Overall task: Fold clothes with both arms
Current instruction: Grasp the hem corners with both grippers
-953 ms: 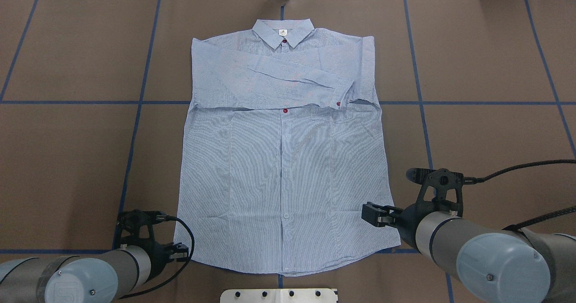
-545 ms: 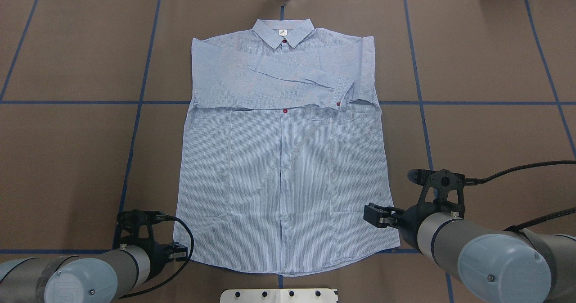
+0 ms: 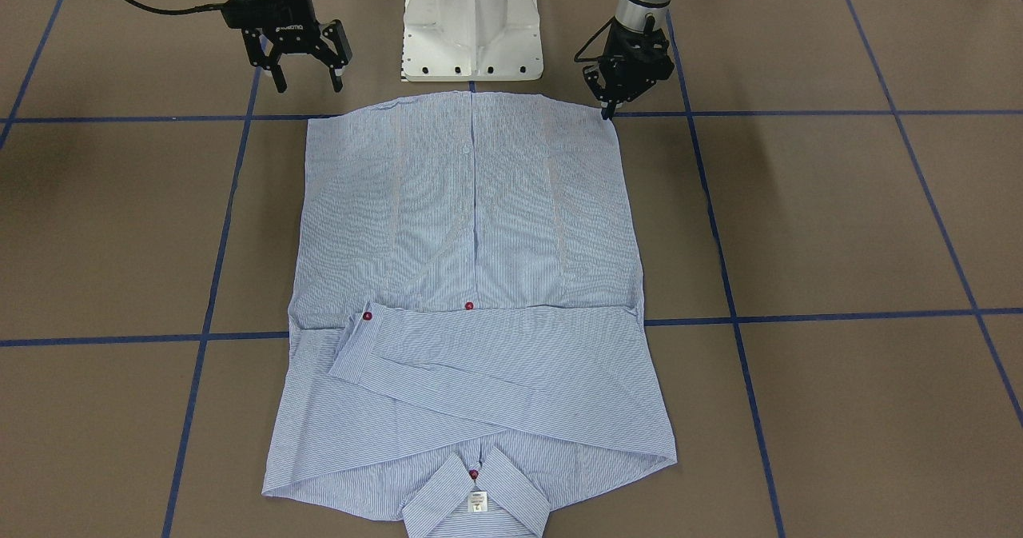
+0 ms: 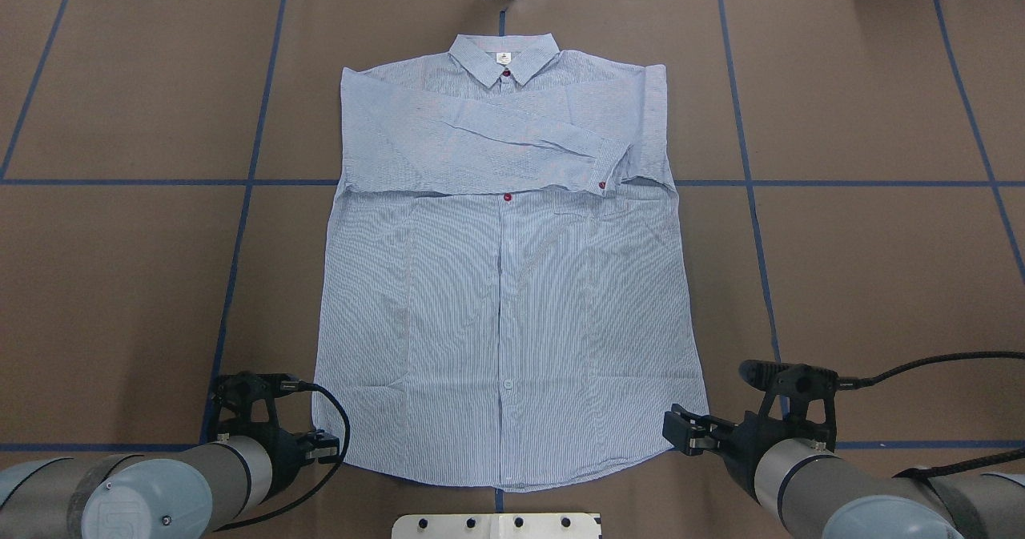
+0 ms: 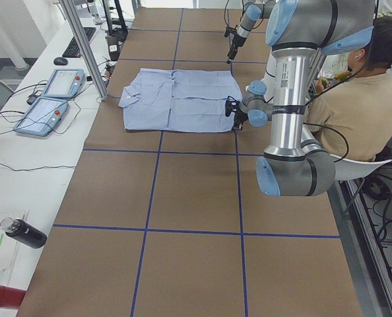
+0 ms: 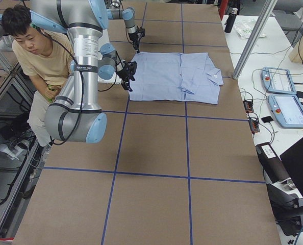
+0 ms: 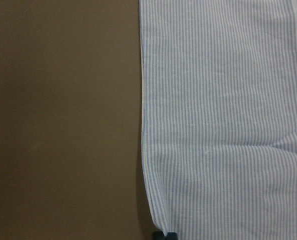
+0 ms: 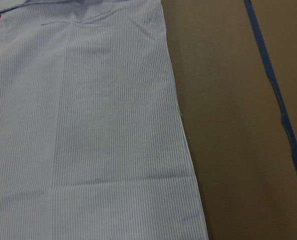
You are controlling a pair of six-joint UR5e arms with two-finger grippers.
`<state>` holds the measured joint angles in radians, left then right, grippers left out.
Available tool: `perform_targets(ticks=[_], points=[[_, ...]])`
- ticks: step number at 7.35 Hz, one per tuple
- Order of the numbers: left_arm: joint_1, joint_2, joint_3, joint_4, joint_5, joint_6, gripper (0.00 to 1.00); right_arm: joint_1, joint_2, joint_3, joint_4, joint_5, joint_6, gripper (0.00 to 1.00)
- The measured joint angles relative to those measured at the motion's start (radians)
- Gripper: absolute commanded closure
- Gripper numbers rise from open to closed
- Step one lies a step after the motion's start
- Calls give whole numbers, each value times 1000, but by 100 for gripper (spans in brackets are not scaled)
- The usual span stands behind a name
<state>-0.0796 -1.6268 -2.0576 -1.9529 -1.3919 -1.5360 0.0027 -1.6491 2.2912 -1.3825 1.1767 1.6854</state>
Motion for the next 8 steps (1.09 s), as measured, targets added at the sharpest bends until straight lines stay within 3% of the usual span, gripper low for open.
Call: perform_targets(ticks=[1, 8], points=[[1, -4, -1, -3, 1, -9, 100, -17, -11, -24, 23, -10, 35, 51], [33, -15, -3, -2, 61, -26, 100, -73, -37, -126, 94, -67, 104, 56]])
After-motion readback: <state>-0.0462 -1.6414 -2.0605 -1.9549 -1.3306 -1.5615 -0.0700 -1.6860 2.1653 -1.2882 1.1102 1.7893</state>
